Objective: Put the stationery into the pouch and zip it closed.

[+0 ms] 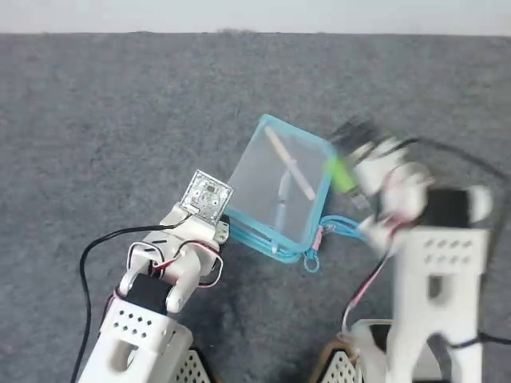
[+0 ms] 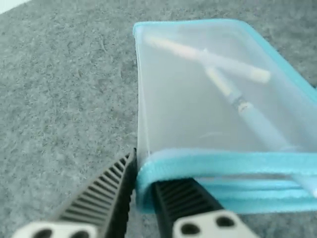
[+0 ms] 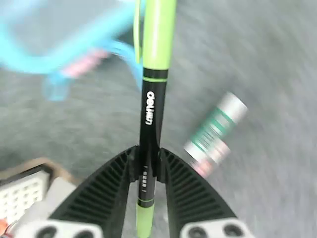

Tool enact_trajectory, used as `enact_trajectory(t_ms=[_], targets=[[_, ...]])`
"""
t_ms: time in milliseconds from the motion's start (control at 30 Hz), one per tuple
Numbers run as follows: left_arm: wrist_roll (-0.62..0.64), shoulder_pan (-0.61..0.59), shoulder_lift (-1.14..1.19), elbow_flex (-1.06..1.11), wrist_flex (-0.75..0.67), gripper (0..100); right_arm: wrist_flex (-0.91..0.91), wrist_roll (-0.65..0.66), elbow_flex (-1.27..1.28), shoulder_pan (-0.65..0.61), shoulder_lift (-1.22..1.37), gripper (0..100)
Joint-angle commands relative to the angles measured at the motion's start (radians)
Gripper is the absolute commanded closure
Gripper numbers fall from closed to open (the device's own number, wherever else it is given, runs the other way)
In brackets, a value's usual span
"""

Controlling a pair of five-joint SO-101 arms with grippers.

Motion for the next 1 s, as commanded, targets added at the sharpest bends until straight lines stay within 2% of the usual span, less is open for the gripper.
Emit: enact_trajectory(t_ms=[0,100,200,533,700,967], targets=[[0.021,-0.008,0.0,-0.019,-0.037,99,0.041,-0.043,0.133,-0.325,-0.127,99.1],[0.021,-0.008,-0.002,-0.019,-0.037,99,0.041,-0.087,0.193,-0.458,-0.145,99.1],[0.021,-0.008,-0.002,-0.019,-0.037,99,0.041,-0.098,0.206,-0.495,-0.131,99.1],[0.021,-0.005,-0.002,-0.019,-0.037,99,-0.022,-0.15,0.206,-0.495,0.024,99.1],[0.021,-0.002,-0.002,-0.019,-0.037,99,-0.085,-0.282,0.173,-0.493,0.166,99.1],[0.021,0.0,-0.002,-0.019,-0.037,99,-0.031,-0.454,-0.166,-0.409,0.492,99.1]])
